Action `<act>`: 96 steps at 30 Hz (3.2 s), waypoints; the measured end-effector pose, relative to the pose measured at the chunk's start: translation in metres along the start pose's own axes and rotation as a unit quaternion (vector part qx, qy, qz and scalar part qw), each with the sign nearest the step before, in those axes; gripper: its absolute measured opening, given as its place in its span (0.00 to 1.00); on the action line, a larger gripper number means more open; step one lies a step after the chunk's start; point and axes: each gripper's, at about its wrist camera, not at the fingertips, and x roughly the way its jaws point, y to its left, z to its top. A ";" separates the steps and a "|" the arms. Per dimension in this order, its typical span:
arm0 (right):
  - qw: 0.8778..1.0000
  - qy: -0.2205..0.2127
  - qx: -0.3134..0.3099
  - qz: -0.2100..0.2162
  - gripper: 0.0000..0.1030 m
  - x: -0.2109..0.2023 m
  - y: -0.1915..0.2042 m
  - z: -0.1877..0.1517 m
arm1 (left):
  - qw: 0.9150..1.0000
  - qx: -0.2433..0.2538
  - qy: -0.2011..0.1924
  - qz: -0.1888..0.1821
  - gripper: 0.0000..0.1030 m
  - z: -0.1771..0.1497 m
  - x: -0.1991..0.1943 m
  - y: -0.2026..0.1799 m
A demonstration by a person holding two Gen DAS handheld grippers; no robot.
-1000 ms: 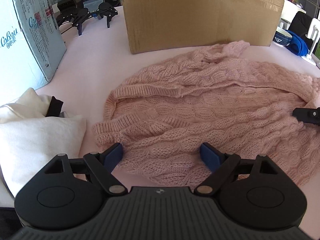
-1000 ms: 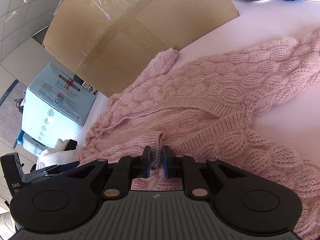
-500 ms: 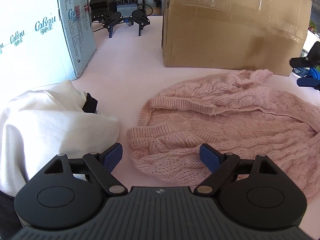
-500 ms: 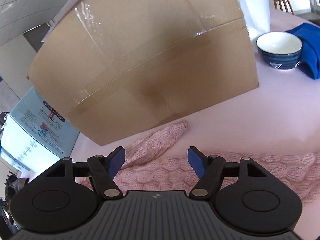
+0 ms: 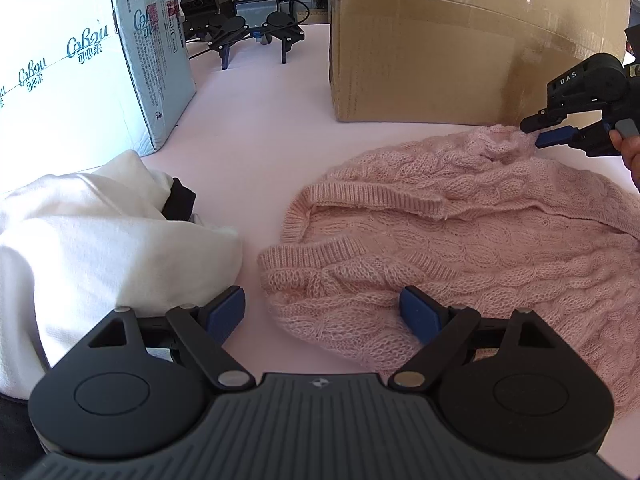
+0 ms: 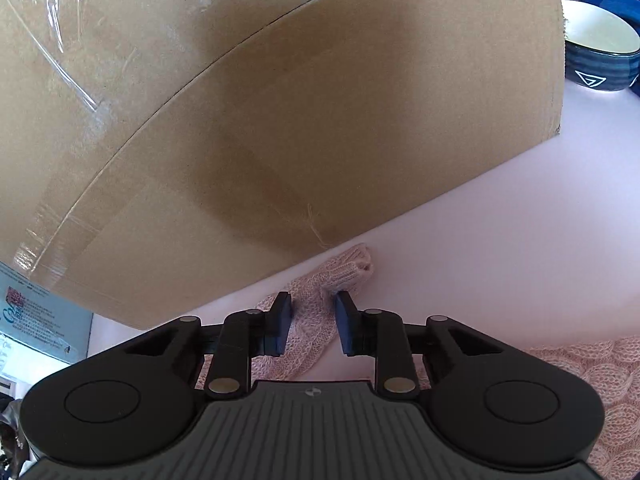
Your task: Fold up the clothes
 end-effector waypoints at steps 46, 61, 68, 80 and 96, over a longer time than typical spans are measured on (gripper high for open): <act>0.895 -0.027 -0.431 0.116 0.39 -0.109 0.000 -0.091 | 1.000 -0.009 -0.005 -0.008 0.83 -0.001 0.002 0.006; 0.863 0.040 -0.496 0.087 0.16 -0.064 -0.006 -0.097 | 1.000 -0.008 -0.008 -0.007 0.85 -0.001 0.003 0.007; 0.833 -0.026 -0.550 0.045 0.09 -0.086 0.011 -0.099 | 1.000 -0.012 -0.005 -0.012 0.85 0.000 0.002 0.009; 0.787 -0.216 -0.578 0.006 0.08 -0.138 0.057 -0.096 | 0.999 -0.034 -0.005 -0.027 0.85 0.002 -0.003 0.018; 0.659 -0.138 -0.738 0.038 0.08 -0.157 0.016 -0.245 | 0.984 -0.136 -0.088 -0.072 0.85 0.002 -0.038 0.049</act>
